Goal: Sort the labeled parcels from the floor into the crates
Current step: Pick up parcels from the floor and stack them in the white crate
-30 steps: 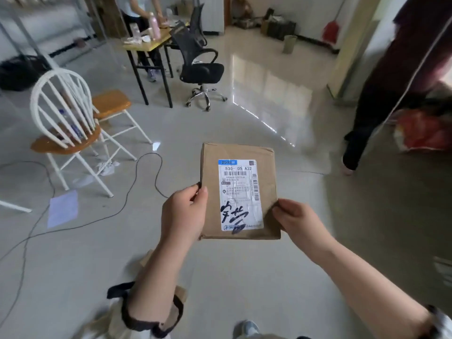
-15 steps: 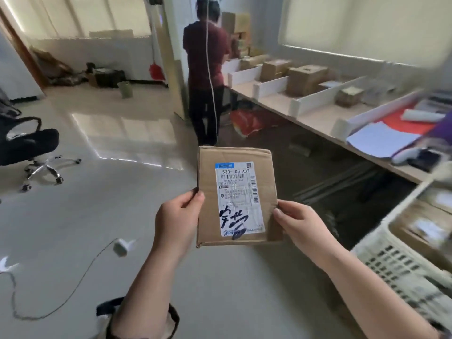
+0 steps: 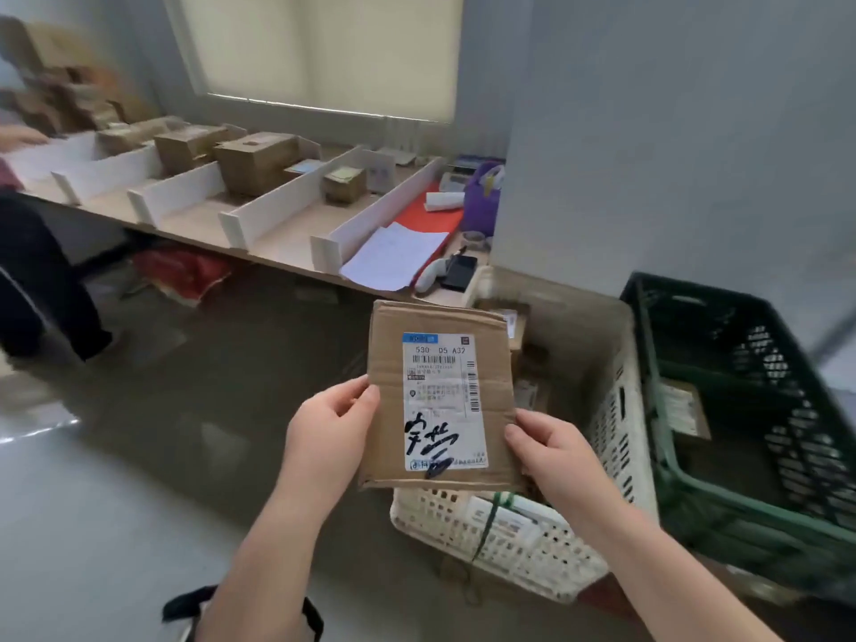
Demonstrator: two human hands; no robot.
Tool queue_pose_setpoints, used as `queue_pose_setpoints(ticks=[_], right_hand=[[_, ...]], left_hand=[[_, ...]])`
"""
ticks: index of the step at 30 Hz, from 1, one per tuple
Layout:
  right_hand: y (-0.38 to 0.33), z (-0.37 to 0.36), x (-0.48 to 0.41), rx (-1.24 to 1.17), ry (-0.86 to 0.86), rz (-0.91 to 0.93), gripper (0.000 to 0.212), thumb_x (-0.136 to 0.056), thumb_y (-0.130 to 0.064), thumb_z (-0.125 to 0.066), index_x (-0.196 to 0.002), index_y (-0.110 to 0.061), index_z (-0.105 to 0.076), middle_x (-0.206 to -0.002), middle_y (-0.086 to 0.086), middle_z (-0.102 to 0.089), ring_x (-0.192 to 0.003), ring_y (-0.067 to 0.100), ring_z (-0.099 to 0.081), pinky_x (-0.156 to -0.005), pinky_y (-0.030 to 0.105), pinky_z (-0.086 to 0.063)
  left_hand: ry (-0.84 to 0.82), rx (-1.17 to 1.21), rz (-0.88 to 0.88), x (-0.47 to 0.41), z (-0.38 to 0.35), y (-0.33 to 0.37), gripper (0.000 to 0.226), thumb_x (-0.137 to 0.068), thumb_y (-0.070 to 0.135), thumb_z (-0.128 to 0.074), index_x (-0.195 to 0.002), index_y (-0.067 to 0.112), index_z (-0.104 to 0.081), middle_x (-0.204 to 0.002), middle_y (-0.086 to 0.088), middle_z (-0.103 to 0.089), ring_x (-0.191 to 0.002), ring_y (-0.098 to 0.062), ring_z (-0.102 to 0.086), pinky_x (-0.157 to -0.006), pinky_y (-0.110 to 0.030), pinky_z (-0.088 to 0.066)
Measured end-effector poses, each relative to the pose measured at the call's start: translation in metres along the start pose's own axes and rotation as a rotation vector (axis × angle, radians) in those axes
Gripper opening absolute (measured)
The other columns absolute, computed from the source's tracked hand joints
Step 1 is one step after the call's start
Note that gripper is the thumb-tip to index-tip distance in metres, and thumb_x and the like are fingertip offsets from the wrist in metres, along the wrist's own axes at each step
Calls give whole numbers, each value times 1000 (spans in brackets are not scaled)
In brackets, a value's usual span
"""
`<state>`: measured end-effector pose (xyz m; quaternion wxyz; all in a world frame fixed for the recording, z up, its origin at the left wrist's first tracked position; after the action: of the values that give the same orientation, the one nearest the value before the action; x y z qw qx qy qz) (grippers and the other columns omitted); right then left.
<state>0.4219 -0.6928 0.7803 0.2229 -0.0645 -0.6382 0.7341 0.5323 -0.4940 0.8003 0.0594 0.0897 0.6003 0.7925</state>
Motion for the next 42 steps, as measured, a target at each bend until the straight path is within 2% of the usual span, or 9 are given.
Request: queue_pose_setpoints(ticks=[4, 11, 17, 22, 26, 31, 36, 39, 42], right_hand=[[23, 65, -24, -21, 121, -79, 25, -97, -13, -47, -92, -29, -65, -83, -18, -72, -80, 1, -69, -66, 16, -52], [74, 109, -72, -40, 229, -237, 20, -97, -21, -48, -104, -28, -65, -103, -10, -70, -99, 11, -65, -90, 36, -53], [121, 112, -120, -21, 226, -436, 22, -96, -20, -50, -88, -27, -70, -93, -7, -74, -91, 16, -68, -88, 42, -55], [166, 100, -146, 27, 166, -574, 25, -92, -17, -54, -87, 3, -69, -78, 12, -71, -70, 23, -61, -67, 36, -49], [197, 78, -140, -19, 104, -722, 23, -90, -14, -57, -90, 8, -64, -94, 21, -71, -81, 30, -69, -69, 38, -57], [210, 63, -148, 9, 13, -794, 7, -90, -9, -57, -85, -5, -56, -98, 21, -70, -82, 26, -70, -64, 32, -60], [219, 52, -158, 132, -75, -813, 17, -90, -17, -58, -80, -12, -46, -89, 8, -67, -78, 20, -67, -65, 32, -60], [218, 49, -162, 113, -92, -800, 18, -90, -23, -59, -83, -9, -49, -93, 7, -68, -83, 18, -67, -66, 33, -60], [212, 51, -162, 100, -89, -767, 21, -91, -24, -59, -94, -3, -55, -95, 6, -69, -84, 18, -68, -71, 38, -60]], left_hand=[[-149, -85, 3, -26, -86, 10, 19, -95, 25, -52, -104, 36, -65, -91, 14, -68, -85, -1, -62, -62, -19, -45], [-291, -225, 71, -86, -166, -12, 35, -94, 29, -52, -129, 21, -58, -109, 7, -66, -95, -4, -59, -65, -17, -42], [-507, -329, 209, -142, -211, -59, 33, -95, 29, -52, -126, 23, -59, -108, 5, -68, -92, -6, -62, -65, -21, -47], [-581, -505, 274, -163, -226, -103, 17, -97, 25, -47, -105, 27, -62, -99, 8, -68, -88, -8, -61, -68, -24, -47], [-647, -635, 304, -161, -222, -130, 16, -97, 22, -46, -99, 24, -62, -92, 8, -66, -81, -7, -59, -57, -17, -40], [-649, -765, 362, -163, -216, -156, 17, -95, 17, -45, -92, 17, -62, -87, 2, -65, -81, -16, -59, -60, -24, -43], [-575, -797, 403, -159, -210, -163, 16, -94, 9, -43, -80, 17, -46, -77, 2, -52, -75, -18, -50, -52, -22, -32], [-533, -805, 391, -158, -204, -158, 10, -97, 15, -43, -90, 18, -50, -85, 2, -55, -73, -13, -50, -57, -23, -35], [-494, -836, 354, -157, -199, -151, 18, -96, 18, -44, -79, 17, -48, -76, 3, -53, -67, -13, -48, -58, -27, -35]])
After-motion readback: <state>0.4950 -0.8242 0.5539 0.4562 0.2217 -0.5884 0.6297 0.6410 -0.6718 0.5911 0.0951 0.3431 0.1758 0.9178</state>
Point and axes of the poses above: each hand's wrist, its own x-axis away from the middle knuckle, its own z-axis out of the back of the hand, y = z × x, the point moved 7 cm from there along -x, towards the middle knuckle
